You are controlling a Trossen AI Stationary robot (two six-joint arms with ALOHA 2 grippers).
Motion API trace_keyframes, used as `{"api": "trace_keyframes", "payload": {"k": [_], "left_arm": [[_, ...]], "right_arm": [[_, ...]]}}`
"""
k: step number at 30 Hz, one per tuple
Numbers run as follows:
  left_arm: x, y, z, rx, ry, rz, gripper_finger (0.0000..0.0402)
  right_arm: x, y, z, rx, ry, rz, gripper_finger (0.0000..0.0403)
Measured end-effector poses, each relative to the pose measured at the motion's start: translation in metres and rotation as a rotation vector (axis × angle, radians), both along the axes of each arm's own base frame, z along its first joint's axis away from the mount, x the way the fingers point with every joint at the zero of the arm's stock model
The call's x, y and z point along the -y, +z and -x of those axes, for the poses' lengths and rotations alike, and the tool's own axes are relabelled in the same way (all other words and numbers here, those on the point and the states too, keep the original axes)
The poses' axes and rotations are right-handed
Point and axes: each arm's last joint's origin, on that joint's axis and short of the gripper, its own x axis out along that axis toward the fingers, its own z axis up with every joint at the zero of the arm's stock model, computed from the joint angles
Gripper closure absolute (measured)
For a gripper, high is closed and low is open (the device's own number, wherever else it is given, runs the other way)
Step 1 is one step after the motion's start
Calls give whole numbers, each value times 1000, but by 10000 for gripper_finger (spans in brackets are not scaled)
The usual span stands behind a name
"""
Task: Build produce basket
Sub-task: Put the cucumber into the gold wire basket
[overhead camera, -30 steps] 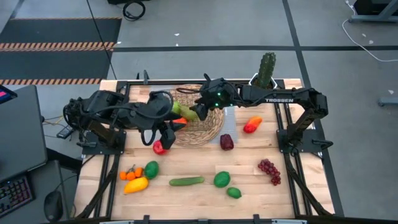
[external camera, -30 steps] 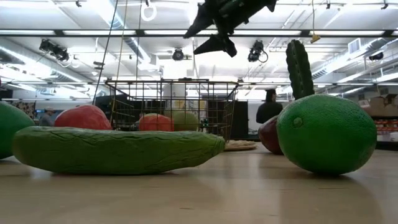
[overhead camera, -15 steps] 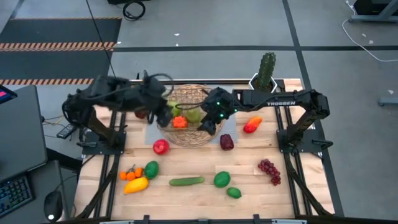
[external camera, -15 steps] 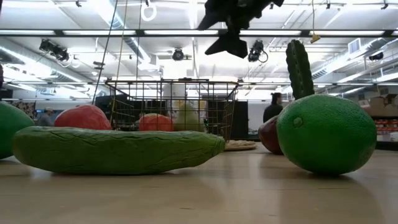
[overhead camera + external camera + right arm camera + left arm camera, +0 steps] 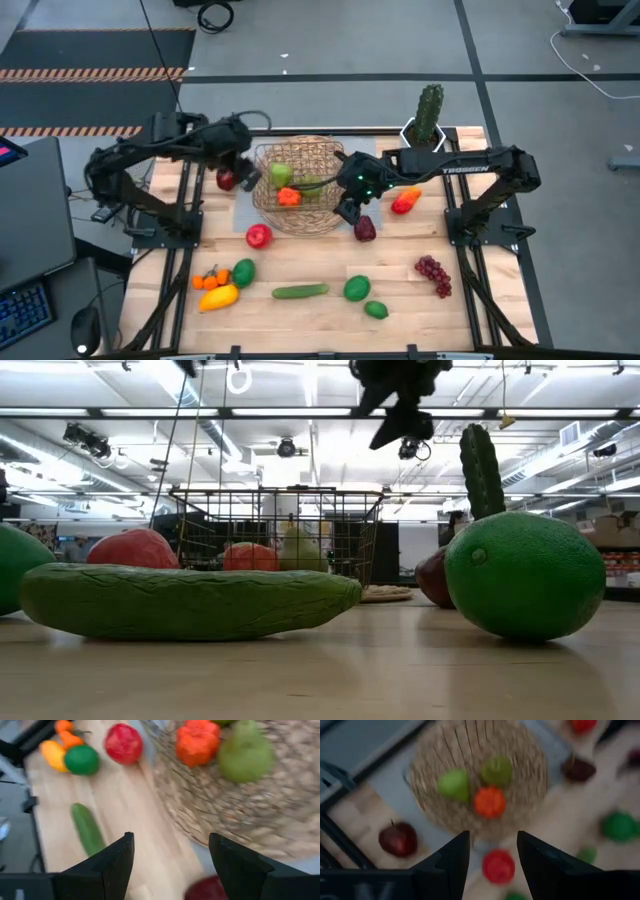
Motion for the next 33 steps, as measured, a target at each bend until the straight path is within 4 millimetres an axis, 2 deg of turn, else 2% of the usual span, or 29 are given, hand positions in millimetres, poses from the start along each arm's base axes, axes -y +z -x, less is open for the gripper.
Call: {"api": "trace_keyframes", "payload": {"k": [5, 9, 16, 25, 30, 33], "left_arm": [[26, -14, 21, -1, -103, 91, 230], [52, -18, 24, 80, -188, 125, 230], [100, -31, -3, 264, -325, 46, 230], [157, -72, -37, 146, -472, 5, 230], [184, -98, -53, 80, -514, -1, 225], [199, -116, -68, 40, -603, 48, 209]], "right_arm": [[3, 10, 15, -22, -80, 79, 142], [4, 14, 18, -6, -118, 98, 142], [4, 12, 18, -18, -182, 32, 142], [-12, 11, 25, -78, -256, -62, 142], [-30, 11, 25, -67, -313, -88, 142], [-45, 11, 27, -67, -334, -132, 142]]}}
